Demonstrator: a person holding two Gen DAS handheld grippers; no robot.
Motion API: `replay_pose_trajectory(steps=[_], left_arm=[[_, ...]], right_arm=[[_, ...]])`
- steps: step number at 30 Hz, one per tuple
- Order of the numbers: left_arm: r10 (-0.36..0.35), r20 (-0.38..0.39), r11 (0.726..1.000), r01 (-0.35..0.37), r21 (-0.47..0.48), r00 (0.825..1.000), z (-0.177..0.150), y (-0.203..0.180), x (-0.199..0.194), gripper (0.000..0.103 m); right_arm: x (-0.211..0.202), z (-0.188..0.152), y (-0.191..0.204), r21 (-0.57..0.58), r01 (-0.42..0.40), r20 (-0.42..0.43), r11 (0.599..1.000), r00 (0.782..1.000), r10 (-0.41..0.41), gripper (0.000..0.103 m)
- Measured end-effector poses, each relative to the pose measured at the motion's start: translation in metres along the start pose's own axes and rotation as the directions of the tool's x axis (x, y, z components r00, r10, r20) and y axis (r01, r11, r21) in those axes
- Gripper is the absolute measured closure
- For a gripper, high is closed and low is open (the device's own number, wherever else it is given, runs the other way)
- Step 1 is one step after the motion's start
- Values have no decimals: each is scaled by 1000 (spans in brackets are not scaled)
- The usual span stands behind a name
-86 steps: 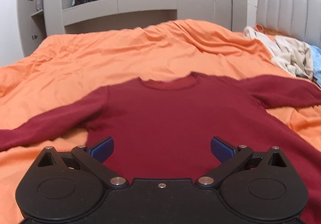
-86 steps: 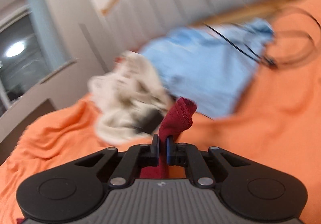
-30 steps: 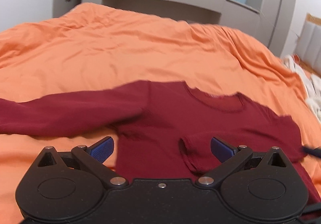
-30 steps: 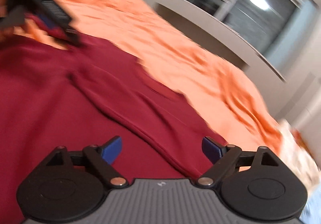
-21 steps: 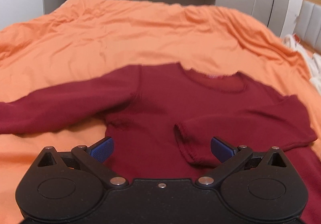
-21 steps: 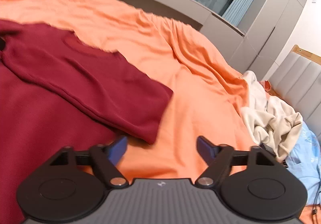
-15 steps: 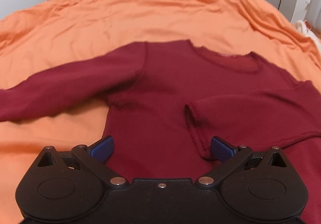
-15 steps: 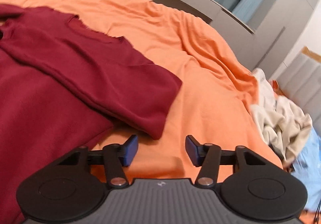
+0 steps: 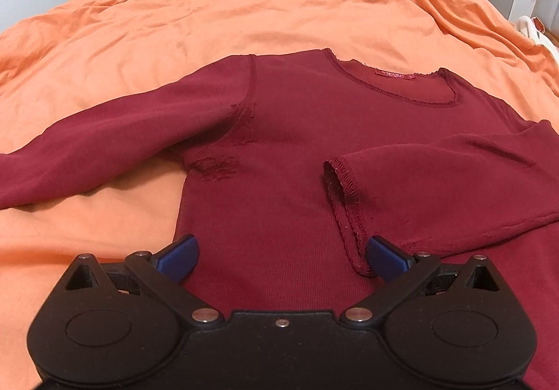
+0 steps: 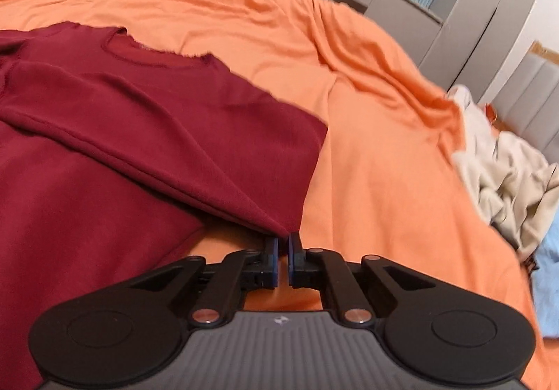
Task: Fold small clothes
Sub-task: 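Lift the sleeve and lay it across the shirt body, open right gripper, then grasp the other sleeve cuff with the left gripper and lift it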
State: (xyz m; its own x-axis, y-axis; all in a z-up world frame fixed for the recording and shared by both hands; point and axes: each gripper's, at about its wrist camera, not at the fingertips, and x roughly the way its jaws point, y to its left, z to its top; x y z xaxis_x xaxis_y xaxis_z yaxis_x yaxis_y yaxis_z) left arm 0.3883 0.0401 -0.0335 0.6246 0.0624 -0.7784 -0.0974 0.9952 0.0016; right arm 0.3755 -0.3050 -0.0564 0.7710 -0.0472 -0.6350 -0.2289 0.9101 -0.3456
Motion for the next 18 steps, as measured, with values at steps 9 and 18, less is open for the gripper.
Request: replay_pose_trajectory(steps=[9, 18], left_arm=[[-10, 12, 1000, 10, -8, 1000, 2, 2, -5, 1], [-48, 103, 993, 59, -101, 993, 5, 36, -47, 1]], right_arm=[[-11, 0, -4, 36, -29, 17, 999, 999, 29, 66], [-36, 2, -16, 89, -45, 72, 995, 997, 39, 9]])
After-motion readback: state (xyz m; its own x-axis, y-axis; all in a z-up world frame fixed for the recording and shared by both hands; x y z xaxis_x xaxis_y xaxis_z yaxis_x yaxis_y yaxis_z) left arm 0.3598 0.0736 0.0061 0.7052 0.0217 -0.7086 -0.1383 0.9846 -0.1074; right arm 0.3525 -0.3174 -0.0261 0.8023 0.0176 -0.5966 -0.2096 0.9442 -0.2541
